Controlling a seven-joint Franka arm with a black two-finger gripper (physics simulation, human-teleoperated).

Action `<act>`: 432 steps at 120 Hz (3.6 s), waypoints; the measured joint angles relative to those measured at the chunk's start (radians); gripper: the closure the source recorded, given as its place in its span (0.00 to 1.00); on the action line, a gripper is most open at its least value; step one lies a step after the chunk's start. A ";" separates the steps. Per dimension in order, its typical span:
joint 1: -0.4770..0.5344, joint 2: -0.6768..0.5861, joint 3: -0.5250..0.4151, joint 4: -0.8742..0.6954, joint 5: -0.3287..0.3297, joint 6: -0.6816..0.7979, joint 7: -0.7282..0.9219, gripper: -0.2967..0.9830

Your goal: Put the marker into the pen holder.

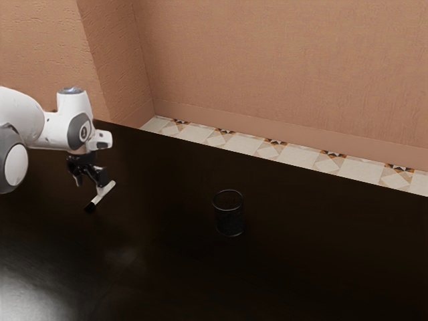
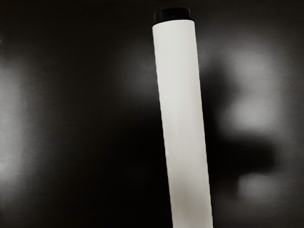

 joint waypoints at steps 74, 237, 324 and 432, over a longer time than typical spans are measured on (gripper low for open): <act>-0.018 -0.007 -0.002 -0.087 -0.013 0.101 0.059 0.43; -0.195 -0.355 0.000 -0.164 0.046 -0.005 -0.010 0.85; -0.524 -0.167 -0.142 0.215 0.096 -0.259 -0.022 0.85; -0.477 0.049 -0.215 0.459 0.155 -0.694 -0.041 0.83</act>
